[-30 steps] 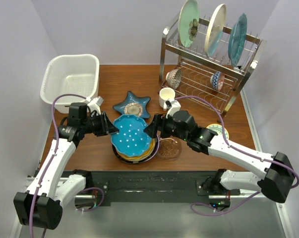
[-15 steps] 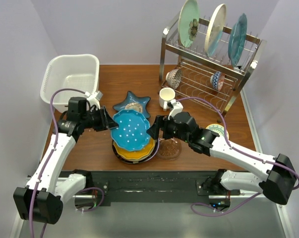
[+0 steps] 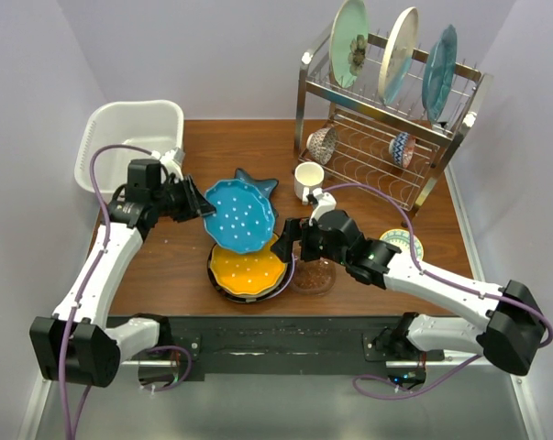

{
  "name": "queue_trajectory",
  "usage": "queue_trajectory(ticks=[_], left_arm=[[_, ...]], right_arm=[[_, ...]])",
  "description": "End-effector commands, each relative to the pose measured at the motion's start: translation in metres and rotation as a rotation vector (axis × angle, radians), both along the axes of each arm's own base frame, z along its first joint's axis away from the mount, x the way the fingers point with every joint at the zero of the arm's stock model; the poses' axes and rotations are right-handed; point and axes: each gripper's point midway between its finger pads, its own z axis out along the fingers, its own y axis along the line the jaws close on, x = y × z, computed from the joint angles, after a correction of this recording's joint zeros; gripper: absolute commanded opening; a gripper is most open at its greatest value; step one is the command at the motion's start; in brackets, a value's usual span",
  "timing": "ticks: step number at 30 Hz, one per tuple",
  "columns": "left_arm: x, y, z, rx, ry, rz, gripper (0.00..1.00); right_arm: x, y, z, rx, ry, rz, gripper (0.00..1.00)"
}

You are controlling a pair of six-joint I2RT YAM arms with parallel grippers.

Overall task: Place the plates into the plastic bin on the countertop
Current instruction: Place the plate in the plastic bin.

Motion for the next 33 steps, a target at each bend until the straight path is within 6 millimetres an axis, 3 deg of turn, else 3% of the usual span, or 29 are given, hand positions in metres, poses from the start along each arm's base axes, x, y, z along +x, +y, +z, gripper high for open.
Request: queue_trajectory(ticks=[1, 12, 24, 33], left_arm=[[0.044, -0.003, 0.076, -0.104, -0.231, 0.038, 0.00], [0.091, 0.027, 0.101, -0.098, -0.292, 0.137, 0.00], [0.127, 0.052, 0.132, -0.100, -0.341, 0.216, 0.00], [0.144, 0.099, 0.140, -0.066, -0.332, 0.470, 0.00]], right_arm=[[0.002, 0.003, 0.003, 0.011, -0.029, 0.008, 0.99], [0.002, 0.010, -0.014, -0.023, 0.010, 0.033, 0.99], [-0.001, 0.015, -0.022, -0.022, 0.032, 0.052, 0.99], [-0.001, 0.017, -0.026, -0.031, 0.041, 0.061, 0.99]])
